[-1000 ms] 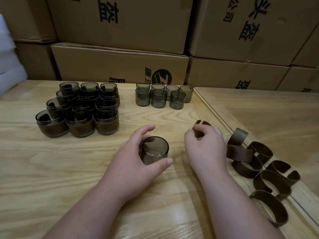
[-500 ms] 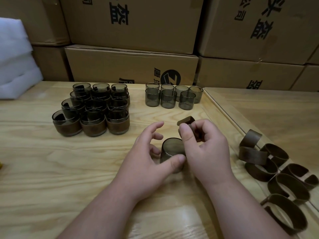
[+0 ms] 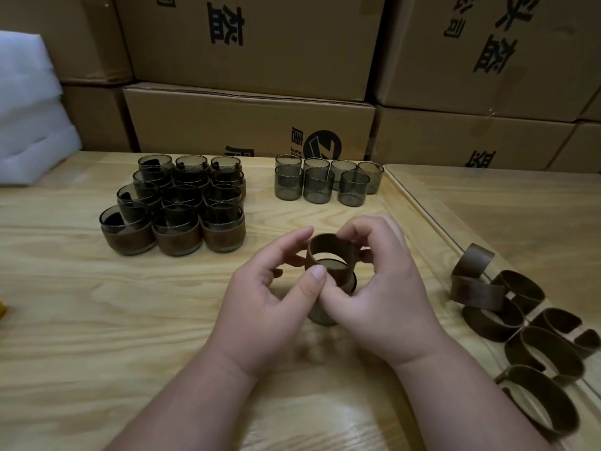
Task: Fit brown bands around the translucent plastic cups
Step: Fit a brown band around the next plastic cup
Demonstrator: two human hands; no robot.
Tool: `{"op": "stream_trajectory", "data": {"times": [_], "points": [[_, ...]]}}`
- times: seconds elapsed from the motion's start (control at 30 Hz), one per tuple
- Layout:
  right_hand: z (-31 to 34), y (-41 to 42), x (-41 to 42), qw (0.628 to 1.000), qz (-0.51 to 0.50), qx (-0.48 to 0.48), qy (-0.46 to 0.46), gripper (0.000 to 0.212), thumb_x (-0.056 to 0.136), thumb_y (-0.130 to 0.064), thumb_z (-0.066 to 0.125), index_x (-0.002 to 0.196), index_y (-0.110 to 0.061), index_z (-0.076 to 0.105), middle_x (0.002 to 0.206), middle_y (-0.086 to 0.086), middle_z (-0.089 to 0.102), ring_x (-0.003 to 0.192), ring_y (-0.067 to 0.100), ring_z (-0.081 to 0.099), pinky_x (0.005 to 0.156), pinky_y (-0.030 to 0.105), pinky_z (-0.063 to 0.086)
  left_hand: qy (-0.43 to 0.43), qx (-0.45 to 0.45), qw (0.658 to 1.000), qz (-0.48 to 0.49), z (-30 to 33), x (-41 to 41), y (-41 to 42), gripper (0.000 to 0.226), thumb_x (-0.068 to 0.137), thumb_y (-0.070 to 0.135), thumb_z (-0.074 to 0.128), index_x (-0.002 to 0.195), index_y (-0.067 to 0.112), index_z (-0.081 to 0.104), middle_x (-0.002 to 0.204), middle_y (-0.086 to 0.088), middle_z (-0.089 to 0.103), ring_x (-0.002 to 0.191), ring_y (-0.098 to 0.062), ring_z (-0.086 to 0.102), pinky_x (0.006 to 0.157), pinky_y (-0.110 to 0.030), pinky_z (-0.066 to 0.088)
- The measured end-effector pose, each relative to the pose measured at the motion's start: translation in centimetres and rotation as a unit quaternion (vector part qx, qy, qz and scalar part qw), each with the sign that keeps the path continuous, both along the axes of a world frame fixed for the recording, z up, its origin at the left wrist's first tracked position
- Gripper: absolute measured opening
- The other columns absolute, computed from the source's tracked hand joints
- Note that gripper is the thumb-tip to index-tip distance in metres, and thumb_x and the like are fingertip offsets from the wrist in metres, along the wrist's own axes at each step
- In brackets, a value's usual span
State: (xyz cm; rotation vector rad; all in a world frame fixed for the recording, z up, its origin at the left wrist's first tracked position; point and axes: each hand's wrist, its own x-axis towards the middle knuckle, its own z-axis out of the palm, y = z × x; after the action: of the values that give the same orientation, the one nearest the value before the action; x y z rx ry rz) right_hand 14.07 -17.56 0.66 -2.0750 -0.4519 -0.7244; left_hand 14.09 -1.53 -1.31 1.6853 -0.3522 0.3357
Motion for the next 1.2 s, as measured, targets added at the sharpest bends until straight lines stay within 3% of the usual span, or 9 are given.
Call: {"op": "stream_trajectory", "data": {"times": [0.17,0.3,0.47,0.57,0.73,0.87,1.03,1.13,1.2], "points": [[-0.1,-0.1,0.0,0.999,0.031,0.035,0.015,0.056,0.073,-0.023,0.080,0.119,-0.038,0.052,0.126,-0.014,0.048,0.112,0.006,0.060,0.093,0.013,0.050,0.046,-0.040,0.998,0.028,0.1,0.4,0.0,0.051,0.066,0.050,0.079,0.116,0.043,0.070,0.103,0.022,0.075,0.097,-0.005,0.070,0.097,-0.042,0.056],[0.1,-0.1,-0.2,0.997,0.048,0.054,0.019,0.058,0.075,-0.017,0.081,0.124,-0.035,0.054,0.127,-0.010,0.053,0.115,0.006,0.063,0.095,0.014,0.050,0.082,-0.054,0.995,0.022,0.3,0.5,0.0,0.048,0.074,0.040,0.078,0.121,0.031,0.074,0.107,0.011,0.078,0.106,-0.011,0.072,0.104,-0.051,0.052],[0.2,-0.7,-0.7,0.994,0.016,0.072,0.080,0.064,0.076,-0.021,0.091,0.132,-0.027,0.061,0.118,-0.017,0.067,0.111,0.001,0.066,0.094,0.018,0.054,0.073,-0.051,0.995,0.039,0.6,0.4,-0.1,0.057,0.062,0.057,0.080,0.114,0.034,0.077,0.104,0.015,0.078,0.101,-0.009,0.072,0.102,-0.052,0.053],[0.2,-1.3,-1.2,0.993,0.006,0.076,0.092,0.060,0.072,-0.025,0.094,0.126,-0.029,0.068,0.108,-0.023,0.073,0.106,-0.005,0.068,0.093,0.016,0.054,0.063,-0.040,0.996,0.041,0.6,0.2,-0.1,0.051,0.059,0.059,0.080,0.107,0.041,0.076,0.102,0.019,0.078,0.098,-0.007,0.070,0.099,-0.043,0.054],[0.5,-1.6,-1.5,0.994,-0.001,0.050,0.094,0.049,0.073,-0.030,0.088,0.112,-0.049,0.067,0.109,-0.035,0.070,0.105,-0.007,0.067,0.092,0.011,0.051,0.027,0.016,0.998,0.058,0.7,0.0,-0.2,0.044,0.066,0.040,0.081,0.109,0.046,0.072,0.102,0.020,0.077,0.098,0.004,0.067,0.083,-0.004,0.044],[0.2,-1.6,-1.6,0.994,-0.012,0.049,0.099,0.049,0.071,-0.034,0.085,0.116,-0.043,0.071,0.106,-0.035,0.071,0.104,-0.009,0.068,0.091,0.011,0.051,0.005,0.041,0.996,0.077,0.8,-0.4,-0.3,0.050,0.066,0.036,0.078,0.115,0.043,0.070,0.108,0.019,0.075,0.108,0.011,0.065,0.094,-0.006,0.043],[0.5,-1.2,-2.0,0.992,-0.021,0.045,0.115,0.041,0.070,-0.034,0.079,0.100,-0.058,0.065,0.101,-0.046,0.066,0.100,-0.015,0.066,0.088,0.005,0.048,0.028,0.060,0.994,0.085,0.6,-0.4,-0.4,0.056,0.064,0.043,0.074,0.119,0.033,0.076,0.104,0.023,0.073,0.105,0.015,0.063,0.090,-0.002,0.041],[0.0,-1.5,-2.0,0.989,-0.029,0.050,0.133,0.046,0.076,-0.026,0.081,0.116,-0.045,0.071,0.100,-0.048,0.064,0.100,-0.017,0.065,0.083,0.001,0.047,0.042,0.063,0.994,0.082,0.6,-0.5,-0.4,0.063,0.059,0.056,0.068,0.118,0.034,0.076,0.105,0.023,0.074,0.105,0.016,0.063,0.089,0.000,0.041],[-0.2,-1.5,-1.9,0.987,-0.036,0.055,0.145,0.050,0.078,-0.019,0.081,0.124,-0.037,0.071,0.095,-0.049,0.063,0.099,-0.018,0.064,0.081,0.001,0.047,0.047,0.067,0.993,0.085,0.5,-0.4,-0.5,0.058,0.062,0.051,0.072,0.118,0.035,0.076,0.106,0.021,0.075,0.105,0.014,0.064,0.089,-0.001,0.043]]}}
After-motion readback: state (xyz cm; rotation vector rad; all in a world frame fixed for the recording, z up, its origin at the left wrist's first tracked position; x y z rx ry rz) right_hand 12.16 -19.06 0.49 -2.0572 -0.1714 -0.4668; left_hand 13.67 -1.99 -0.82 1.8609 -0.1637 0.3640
